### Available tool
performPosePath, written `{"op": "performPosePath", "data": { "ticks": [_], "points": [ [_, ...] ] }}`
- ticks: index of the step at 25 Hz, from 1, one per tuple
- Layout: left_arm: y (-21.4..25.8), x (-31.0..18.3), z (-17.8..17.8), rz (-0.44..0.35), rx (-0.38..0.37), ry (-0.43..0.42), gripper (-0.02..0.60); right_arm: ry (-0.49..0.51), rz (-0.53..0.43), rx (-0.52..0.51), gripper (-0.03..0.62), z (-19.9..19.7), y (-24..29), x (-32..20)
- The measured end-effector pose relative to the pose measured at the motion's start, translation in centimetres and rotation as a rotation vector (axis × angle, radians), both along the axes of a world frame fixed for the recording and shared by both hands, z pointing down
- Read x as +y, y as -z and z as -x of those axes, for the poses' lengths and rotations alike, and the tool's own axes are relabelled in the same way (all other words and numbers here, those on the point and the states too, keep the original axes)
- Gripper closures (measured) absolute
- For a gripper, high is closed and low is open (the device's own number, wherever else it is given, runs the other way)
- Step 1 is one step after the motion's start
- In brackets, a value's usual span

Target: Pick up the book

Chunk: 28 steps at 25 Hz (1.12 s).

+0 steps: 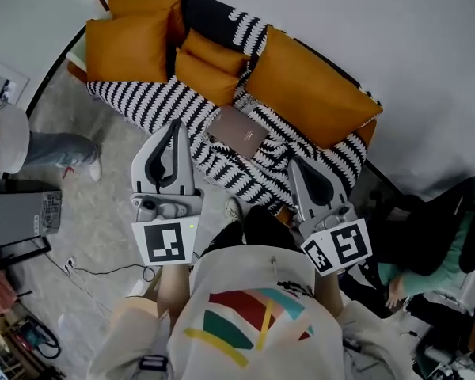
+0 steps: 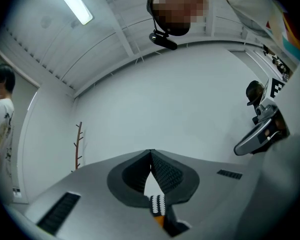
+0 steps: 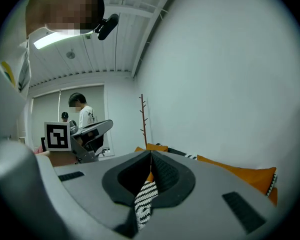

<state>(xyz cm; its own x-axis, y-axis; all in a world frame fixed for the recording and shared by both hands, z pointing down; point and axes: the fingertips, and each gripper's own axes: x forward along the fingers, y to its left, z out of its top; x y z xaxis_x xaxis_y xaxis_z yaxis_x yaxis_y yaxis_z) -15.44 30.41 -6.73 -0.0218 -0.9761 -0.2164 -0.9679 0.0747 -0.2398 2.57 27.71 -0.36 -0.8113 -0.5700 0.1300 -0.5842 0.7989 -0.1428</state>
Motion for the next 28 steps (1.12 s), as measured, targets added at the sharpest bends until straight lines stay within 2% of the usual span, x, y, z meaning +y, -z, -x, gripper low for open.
{"op": "performPosePath", "data": {
  "ticks": [3,10,16,19,21,24,28],
  "points": [
    [-0.8,-1.9,0.9,0.012,0.015,-0.004,0.574,-0.005,0.034,0.015,0.580,0.5,-0.9,-2.1],
    [-1.8,-5.5,2.9,0.029,0.034,0.023,0.574,0.002,0.021,0.023,0.580,2.9,-1.5,-7.7],
    [-1.1,-11.3,2.9,0.019,-0.029,0.001,0.574,0.017,0.012,-0.021,0.580,4.5,-1.2,-12.9],
    [-0.8,-14.7,2.2,0.009,-0.078,-0.015,0.574,0.019,0.043,-0.068,0.579,4.3,-2.1,-15.5],
    [-1.0,-16.8,2.2,0.013,-0.086,-0.014,0.574,0.027,0.074,-0.105,0.579,4.4,-2.5,-17.2],
    [-2.4,-19.0,2.3,0.043,-0.065,-0.016,0.574,0.020,0.084,-0.115,0.579,4.3,-2.9,-19.1],
    [-5.2,-21.9,3.0,0.097,-0.015,-0.063,0.574,-0.025,0.074,-0.082,0.579,4.6,-3.5,-21.6]
  ]
}}
